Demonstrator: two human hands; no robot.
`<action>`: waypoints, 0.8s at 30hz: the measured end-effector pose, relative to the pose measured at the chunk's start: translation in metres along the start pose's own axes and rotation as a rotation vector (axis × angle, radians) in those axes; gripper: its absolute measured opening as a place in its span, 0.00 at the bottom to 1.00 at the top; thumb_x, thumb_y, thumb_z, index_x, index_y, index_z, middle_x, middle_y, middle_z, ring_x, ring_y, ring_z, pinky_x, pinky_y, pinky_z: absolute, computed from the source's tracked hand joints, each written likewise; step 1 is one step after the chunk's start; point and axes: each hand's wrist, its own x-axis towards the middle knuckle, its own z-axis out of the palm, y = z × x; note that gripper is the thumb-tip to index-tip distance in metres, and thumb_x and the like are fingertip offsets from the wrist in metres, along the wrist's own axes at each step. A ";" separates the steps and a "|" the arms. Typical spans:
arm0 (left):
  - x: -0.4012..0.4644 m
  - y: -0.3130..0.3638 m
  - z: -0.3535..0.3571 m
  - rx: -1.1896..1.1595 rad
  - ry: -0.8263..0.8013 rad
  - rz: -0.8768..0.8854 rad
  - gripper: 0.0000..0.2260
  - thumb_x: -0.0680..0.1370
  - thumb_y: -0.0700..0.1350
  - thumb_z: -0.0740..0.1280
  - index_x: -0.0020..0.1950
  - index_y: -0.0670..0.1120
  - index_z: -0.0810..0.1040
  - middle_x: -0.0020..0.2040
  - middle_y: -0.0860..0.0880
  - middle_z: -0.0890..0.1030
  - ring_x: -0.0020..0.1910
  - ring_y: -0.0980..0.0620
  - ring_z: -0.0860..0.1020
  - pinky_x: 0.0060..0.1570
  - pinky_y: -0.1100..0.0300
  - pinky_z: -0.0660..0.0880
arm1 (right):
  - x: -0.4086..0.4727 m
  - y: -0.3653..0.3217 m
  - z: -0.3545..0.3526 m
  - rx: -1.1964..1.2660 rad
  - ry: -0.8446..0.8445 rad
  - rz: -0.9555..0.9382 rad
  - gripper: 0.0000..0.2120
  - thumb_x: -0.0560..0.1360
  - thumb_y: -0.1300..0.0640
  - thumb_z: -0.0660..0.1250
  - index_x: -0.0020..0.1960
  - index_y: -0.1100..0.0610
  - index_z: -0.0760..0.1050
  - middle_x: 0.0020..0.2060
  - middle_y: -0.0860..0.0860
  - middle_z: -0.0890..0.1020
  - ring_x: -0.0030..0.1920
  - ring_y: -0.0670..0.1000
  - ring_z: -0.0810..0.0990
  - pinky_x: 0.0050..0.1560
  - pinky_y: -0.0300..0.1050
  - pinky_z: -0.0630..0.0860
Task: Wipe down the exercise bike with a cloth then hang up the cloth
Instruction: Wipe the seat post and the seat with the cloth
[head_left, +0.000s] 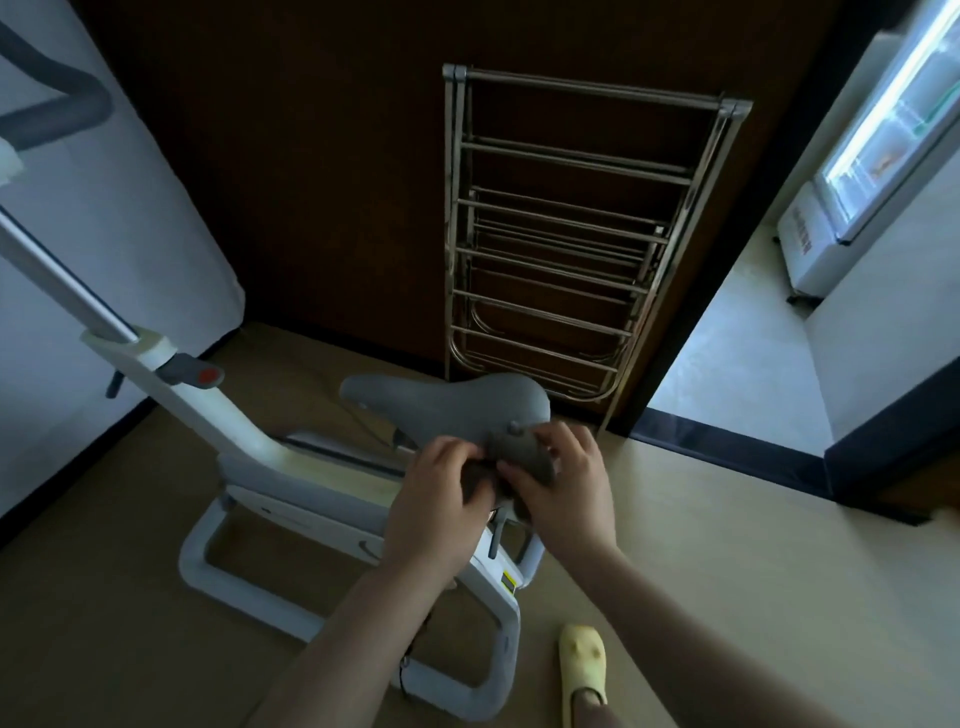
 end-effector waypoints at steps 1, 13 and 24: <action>0.001 0.000 0.000 0.007 -0.006 0.009 0.10 0.76 0.47 0.66 0.57 0.52 0.76 0.56 0.57 0.72 0.57 0.55 0.72 0.53 0.56 0.74 | 0.008 0.001 -0.001 0.021 0.033 0.056 0.18 0.68 0.52 0.76 0.55 0.50 0.76 0.51 0.45 0.73 0.53 0.50 0.74 0.49 0.46 0.75; 0.012 0.004 -0.001 0.012 -0.030 -0.038 0.11 0.75 0.46 0.66 0.56 0.54 0.75 0.54 0.57 0.71 0.57 0.54 0.72 0.53 0.51 0.75 | 0.009 -0.008 0.002 0.042 0.029 0.074 0.18 0.70 0.56 0.74 0.59 0.51 0.76 0.54 0.45 0.74 0.56 0.48 0.72 0.54 0.43 0.72; 0.026 0.017 0.020 0.108 0.196 -0.105 0.07 0.74 0.47 0.66 0.51 0.54 0.77 0.52 0.58 0.75 0.54 0.54 0.73 0.56 0.51 0.72 | 0.016 0.015 -0.003 0.113 -0.031 -0.036 0.16 0.73 0.58 0.71 0.60 0.50 0.74 0.53 0.40 0.73 0.55 0.42 0.72 0.53 0.38 0.70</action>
